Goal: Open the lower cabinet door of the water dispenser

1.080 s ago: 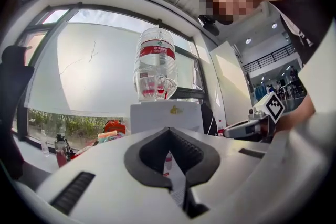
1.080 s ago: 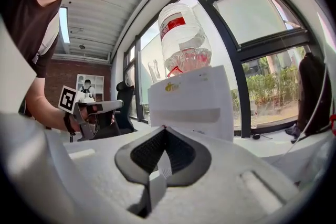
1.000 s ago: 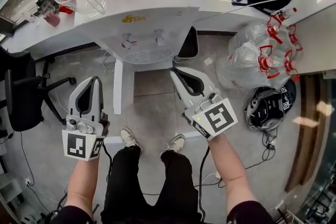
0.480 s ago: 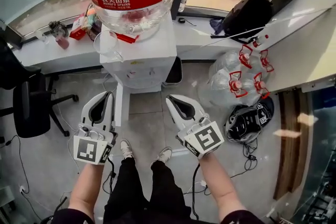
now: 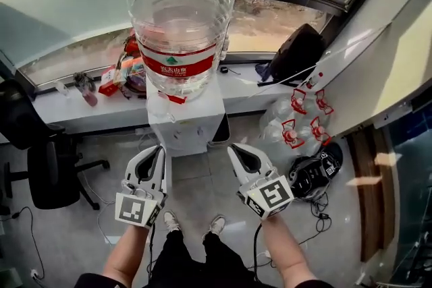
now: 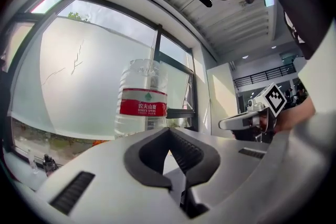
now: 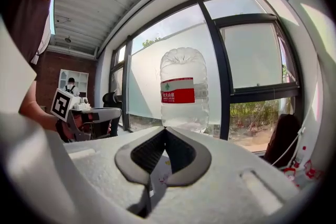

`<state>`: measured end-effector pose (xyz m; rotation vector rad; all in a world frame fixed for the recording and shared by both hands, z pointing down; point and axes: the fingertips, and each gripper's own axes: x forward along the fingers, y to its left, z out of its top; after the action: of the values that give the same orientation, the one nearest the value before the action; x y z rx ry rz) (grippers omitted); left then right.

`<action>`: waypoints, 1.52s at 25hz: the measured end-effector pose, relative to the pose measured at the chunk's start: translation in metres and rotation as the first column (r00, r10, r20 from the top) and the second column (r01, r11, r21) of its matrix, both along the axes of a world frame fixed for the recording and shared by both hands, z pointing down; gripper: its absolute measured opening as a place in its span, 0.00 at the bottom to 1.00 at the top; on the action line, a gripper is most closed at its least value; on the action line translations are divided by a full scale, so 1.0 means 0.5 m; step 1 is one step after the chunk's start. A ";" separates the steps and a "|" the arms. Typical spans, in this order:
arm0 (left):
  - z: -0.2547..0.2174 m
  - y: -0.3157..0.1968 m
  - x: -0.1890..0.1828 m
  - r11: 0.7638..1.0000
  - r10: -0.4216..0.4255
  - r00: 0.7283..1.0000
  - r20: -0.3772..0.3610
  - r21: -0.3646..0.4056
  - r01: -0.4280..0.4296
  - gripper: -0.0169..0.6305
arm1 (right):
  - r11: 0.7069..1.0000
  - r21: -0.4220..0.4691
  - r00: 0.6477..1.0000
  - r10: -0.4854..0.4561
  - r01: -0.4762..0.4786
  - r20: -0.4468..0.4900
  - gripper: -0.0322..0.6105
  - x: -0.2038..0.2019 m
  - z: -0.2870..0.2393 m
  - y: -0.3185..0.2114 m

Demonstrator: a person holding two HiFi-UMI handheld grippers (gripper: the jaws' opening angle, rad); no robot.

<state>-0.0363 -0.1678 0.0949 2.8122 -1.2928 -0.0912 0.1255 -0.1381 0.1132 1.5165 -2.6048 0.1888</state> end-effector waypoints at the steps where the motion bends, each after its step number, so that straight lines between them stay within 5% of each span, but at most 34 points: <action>1: -0.017 0.001 -0.002 1.000 -0.001 1.000 0.002 0.008 0.001 0.04 | 1.000 0.006 1.000 0.009 -0.009 0.005 0.06 0.003 -0.017 0.002; 8: -0.097 0.006 0.009 1.000 0.012 0.999 0.038 0.020 -0.013 0.04 | 0.998 0.061 1.000 -0.002 0.002 0.003 0.06 0.021 -0.108 0.010; 18: -0.244 0.060 -0.013 0.987 -0.031 0.999 0.023 0.158 0.027 0.04 | 0.987 0.159 0.999 0.026 -0.033 0.045 0.06 0.077 -0.208 0.043; 27: -0.280 0.108 -0.081 0.971 -0.120 0.993 -0.007 0.210 0.118 0.04 | 0.983 0.124 0.985 0.122 -0.138 0.125 0.06 0.133 -0.193 0.109; 38: -0.276 0.118 -0.063 0.970 -0.081 0.997 0.007 0.229 0.077 0.04 | 0.964 0.105 0.961 0.228 -0.246 0.156 0.06 0.205 -0.182 0.154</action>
<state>-0.0679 -0.1089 -0.0430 2.9531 -1.4877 -0.2359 0.2282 -0.0609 0.0221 1.9278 -2.5761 0.1665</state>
